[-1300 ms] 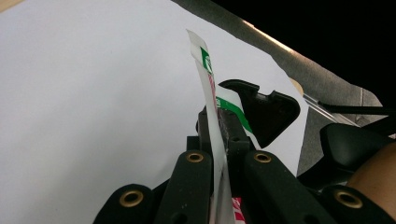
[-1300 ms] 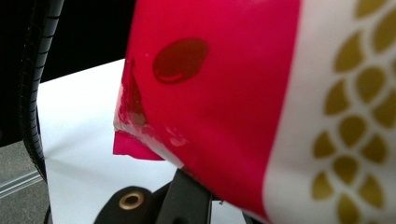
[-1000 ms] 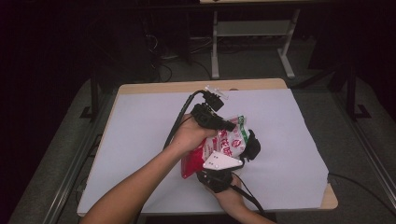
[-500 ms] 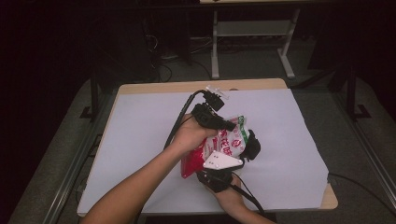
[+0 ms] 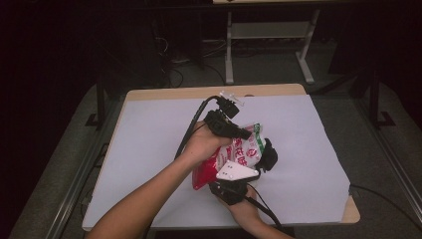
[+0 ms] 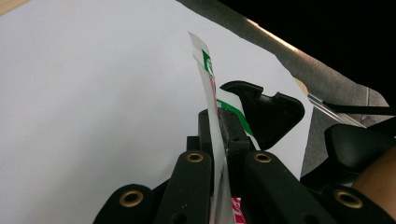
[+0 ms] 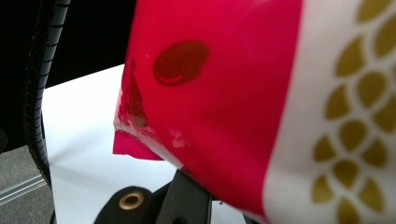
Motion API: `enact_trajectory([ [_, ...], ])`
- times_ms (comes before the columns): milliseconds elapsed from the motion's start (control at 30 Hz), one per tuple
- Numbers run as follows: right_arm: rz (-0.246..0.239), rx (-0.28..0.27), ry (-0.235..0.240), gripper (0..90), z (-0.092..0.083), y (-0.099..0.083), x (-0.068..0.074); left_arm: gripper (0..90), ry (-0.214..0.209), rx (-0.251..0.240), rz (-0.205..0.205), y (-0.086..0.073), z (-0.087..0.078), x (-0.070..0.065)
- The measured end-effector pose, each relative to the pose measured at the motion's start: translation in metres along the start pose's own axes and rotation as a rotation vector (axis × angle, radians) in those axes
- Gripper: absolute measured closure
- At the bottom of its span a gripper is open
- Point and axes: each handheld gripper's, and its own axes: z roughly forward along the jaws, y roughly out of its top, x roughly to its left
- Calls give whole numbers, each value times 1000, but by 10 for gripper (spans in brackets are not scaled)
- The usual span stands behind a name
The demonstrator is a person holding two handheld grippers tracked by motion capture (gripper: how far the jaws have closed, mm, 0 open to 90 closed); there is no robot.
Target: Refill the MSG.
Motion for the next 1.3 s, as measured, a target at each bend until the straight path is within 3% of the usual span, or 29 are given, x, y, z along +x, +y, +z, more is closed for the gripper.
enact_trajectory([
  [233, -1, -1, 1, 900, 0, 0, 0, 899, 0, -4, -5, 0, 1, -1],
  [433, 0, -2, 0, 900, 0, 0, 0, 899, 0, 16, 15, 1, 0, 0],
  [1300, -3, 0, 3, 900, 1, 0, 1, 899, 7, 10, -1, 0, 4, -2],
])
